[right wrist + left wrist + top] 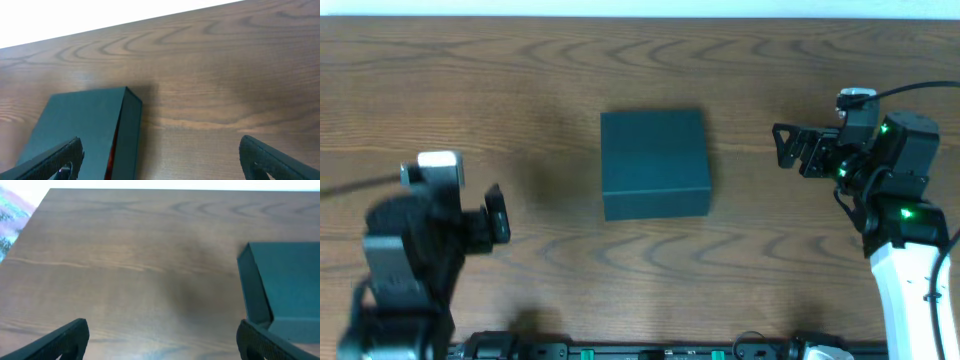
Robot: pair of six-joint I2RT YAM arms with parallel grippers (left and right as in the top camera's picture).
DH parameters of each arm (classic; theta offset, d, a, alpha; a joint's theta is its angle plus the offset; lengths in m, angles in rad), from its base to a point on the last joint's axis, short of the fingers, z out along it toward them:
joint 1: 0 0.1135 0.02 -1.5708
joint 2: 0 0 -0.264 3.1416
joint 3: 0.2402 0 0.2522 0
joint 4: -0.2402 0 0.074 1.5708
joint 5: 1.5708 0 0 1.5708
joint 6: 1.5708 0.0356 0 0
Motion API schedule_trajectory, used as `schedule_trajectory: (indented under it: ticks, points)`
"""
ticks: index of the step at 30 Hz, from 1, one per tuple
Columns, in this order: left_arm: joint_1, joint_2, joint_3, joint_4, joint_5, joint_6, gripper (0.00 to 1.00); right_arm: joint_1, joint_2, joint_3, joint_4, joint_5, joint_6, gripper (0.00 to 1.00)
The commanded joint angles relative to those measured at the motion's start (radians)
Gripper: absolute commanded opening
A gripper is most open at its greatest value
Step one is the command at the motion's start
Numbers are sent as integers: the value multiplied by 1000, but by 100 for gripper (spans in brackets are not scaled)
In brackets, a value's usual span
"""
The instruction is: Pack container
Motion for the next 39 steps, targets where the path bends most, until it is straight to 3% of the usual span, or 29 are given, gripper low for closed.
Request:
schedule_trajectory:
  ticks: [1, 8, 16, 24, 39]
  points:
    - [5, -123, -151, 42, -17, -39, 95, -7, 1, 8, -1, -11, -11, 99]
    - [5, -396, -463, 160, 7, -117, 95, -7, 1, 8, -1, -11, -11, 99]
    - [4, -575, -703, 280, 14, -143, 95, -7, 1, 8, -1, -11, -11, 99]
    - [4, -663, -791, 289, 13, -142, 95, -7, 1, 8, -1, -11, -11, 99]
    - [4, -663, -874, 293, 2, -141, 95, -7, 1, 8, -1, -11, -11, 99]
